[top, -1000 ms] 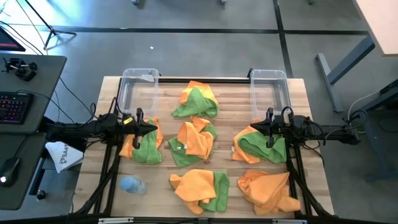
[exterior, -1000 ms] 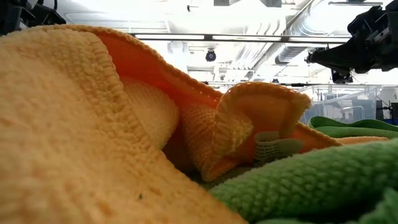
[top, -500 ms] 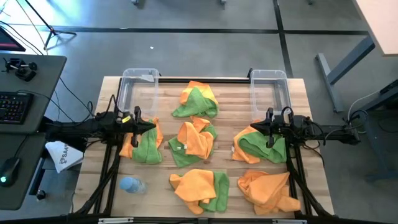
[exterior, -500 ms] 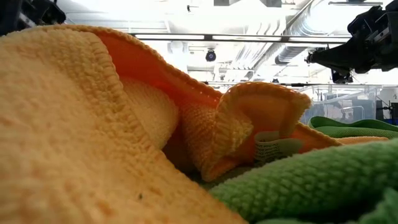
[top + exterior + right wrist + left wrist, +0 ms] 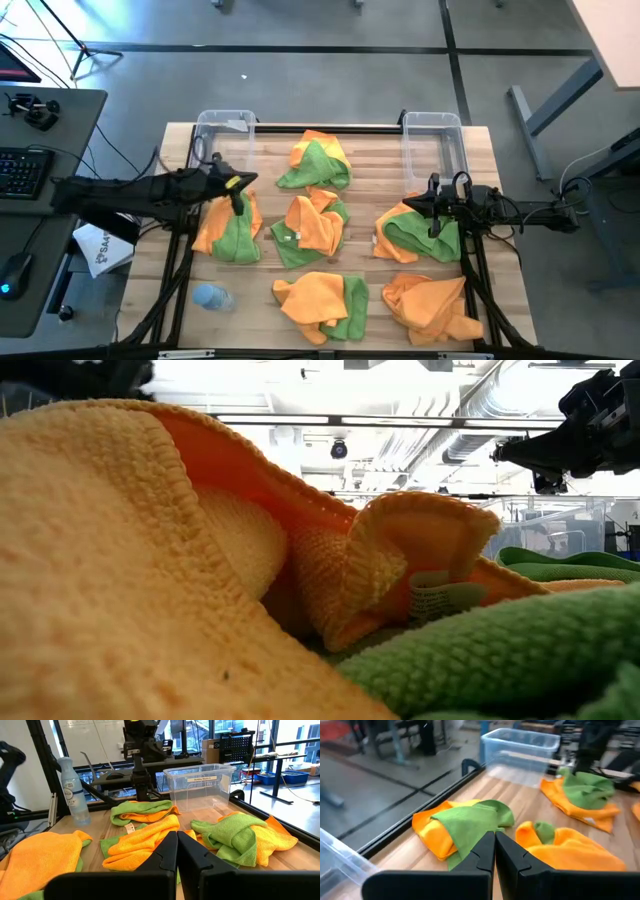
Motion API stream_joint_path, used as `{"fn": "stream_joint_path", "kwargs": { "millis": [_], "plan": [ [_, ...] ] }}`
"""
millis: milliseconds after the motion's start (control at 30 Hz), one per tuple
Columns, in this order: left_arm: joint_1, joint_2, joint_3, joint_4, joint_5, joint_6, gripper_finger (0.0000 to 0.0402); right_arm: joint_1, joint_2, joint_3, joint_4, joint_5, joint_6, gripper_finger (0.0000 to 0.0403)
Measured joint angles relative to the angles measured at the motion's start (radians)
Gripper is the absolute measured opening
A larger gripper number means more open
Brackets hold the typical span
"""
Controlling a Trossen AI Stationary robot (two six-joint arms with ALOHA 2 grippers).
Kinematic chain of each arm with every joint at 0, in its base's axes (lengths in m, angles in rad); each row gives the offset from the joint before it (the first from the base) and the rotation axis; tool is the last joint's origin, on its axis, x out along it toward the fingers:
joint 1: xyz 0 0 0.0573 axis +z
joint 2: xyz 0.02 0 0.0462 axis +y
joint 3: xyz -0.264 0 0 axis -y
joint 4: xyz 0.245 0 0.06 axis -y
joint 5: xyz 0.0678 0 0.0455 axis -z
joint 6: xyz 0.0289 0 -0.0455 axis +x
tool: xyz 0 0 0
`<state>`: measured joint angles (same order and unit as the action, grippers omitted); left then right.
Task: Sort microfiber towel by color & place in baskets
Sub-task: Put the green microfiber towel into the left transparent bin
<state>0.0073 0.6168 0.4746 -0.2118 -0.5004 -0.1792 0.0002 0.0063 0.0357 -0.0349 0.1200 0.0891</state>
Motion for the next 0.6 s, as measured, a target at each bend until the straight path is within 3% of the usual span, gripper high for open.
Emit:
{"fn": "stream_joint_path", "kwargs": {
  "millis": [233,600],
  "plan": [
    [-0.081,0.274,0.189,-0.002,-0.139,-0.034,0.0,0.0,0.0,0.0,0.0,0.0,0.0,0.0],
    [-0.172,0.547,0.435,-0.068,-0.085,-0.211,0.0,0.0,0.0,0.0,0.0,0.0,0.0,0.0]
  ]
}}
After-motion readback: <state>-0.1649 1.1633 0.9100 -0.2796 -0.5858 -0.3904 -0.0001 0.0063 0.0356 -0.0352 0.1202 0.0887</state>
